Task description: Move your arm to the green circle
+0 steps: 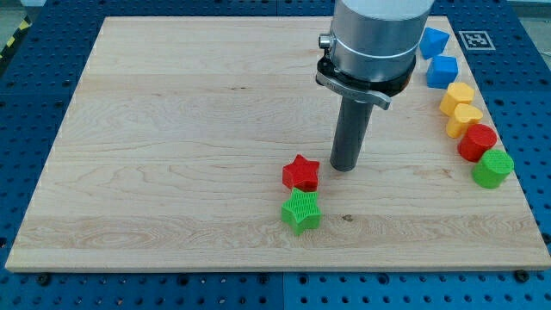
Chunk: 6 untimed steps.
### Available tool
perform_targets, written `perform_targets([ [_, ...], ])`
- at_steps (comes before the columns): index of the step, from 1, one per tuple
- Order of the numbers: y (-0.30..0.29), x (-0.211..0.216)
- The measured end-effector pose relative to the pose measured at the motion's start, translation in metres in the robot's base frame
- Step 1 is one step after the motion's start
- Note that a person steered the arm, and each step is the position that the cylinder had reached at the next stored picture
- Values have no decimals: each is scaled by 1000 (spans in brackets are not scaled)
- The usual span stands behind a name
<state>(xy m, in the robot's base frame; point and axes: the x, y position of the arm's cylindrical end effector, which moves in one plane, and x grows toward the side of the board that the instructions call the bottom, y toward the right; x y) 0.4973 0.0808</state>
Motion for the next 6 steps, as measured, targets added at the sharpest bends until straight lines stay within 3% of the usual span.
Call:
perform_targets([
  [3,79,49],
  [5,207,101],
  [6,247,92],
])
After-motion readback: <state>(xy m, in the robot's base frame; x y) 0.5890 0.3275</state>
